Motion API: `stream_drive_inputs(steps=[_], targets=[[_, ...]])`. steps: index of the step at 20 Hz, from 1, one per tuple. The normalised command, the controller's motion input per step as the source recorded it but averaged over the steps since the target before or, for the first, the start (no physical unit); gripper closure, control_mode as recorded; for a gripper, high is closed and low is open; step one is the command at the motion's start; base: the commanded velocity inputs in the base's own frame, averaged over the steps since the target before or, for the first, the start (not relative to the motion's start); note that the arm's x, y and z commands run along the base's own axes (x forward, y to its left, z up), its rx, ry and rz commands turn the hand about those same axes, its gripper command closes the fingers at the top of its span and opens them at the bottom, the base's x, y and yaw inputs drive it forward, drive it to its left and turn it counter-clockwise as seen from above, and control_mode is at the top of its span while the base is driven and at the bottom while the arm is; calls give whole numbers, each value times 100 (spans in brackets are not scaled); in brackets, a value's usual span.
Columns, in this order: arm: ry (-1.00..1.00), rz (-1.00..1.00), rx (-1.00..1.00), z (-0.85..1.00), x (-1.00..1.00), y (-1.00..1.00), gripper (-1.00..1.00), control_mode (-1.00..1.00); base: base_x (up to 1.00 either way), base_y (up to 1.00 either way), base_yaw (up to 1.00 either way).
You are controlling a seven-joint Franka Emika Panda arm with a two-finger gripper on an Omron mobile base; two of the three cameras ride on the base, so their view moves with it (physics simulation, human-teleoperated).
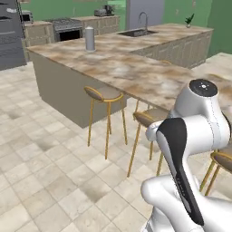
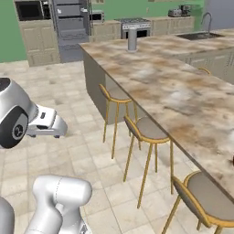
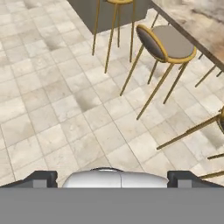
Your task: There is a bowl on the dining counter. Grab a lemon wedge from the fridge and place it in the bowl. Then get the liquor bottle and glass cup from the cabinet and place them next to the bowl.
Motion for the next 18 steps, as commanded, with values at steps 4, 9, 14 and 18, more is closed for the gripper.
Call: stream_drive_inputs(steps=[4, 9, 14, 18], targets=[[0, 0, 0, 0, 0, 0, -100, 100, 86, 63, 35], [0, 0, 0, 0, 0, 0, -100, 100, 100, 46, 8], [0, 0, 0, 0, 0, 0, -100, 100, 100, 49, 2], [0, 0, 0, 0, 0, 0, -100, 100, 100, 58, 0]])
